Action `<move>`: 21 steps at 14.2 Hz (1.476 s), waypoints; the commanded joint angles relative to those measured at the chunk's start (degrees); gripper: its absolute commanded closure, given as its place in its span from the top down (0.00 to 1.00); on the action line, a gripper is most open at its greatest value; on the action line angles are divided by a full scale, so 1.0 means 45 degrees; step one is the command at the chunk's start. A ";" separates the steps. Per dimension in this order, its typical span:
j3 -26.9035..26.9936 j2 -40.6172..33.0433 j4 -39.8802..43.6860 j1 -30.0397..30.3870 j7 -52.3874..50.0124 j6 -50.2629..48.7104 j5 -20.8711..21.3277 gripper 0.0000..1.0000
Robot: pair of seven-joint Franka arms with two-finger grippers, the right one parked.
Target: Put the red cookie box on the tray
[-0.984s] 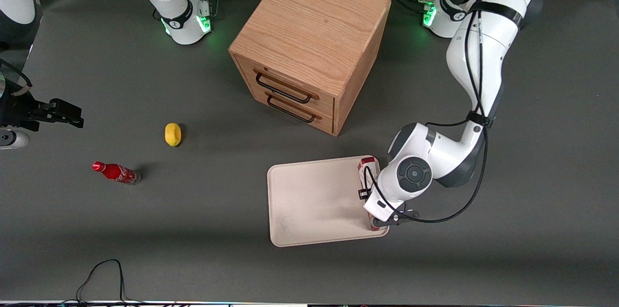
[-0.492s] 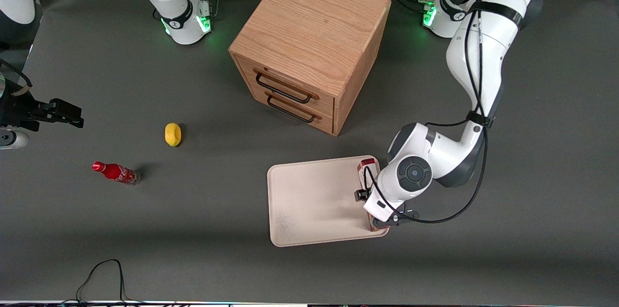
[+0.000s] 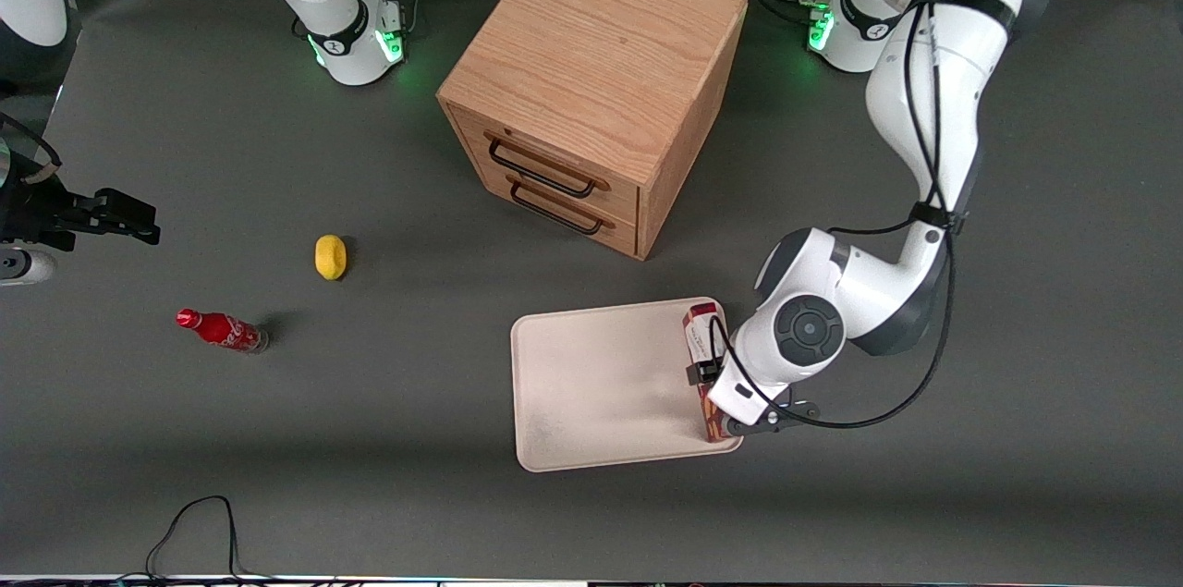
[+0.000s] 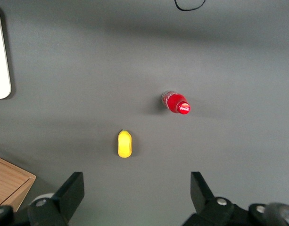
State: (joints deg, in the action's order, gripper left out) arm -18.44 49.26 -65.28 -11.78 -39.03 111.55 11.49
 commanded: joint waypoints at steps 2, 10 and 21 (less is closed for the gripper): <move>0.0015 -0.3731 -0.3103 0.0663 0.0467 -0.1524 -0.0014 1.00; -0.0004 -0.8188 -0.4555 0.3844 0.5836 -0.5665 -0.1420 1.00; 0.3046 -1.0360 -0.5825 0.3297 0.6700 -0.5884 -0.2201 1.00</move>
State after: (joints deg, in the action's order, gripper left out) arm -14.28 5.48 -88.98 11.67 -9.89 85.01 2.50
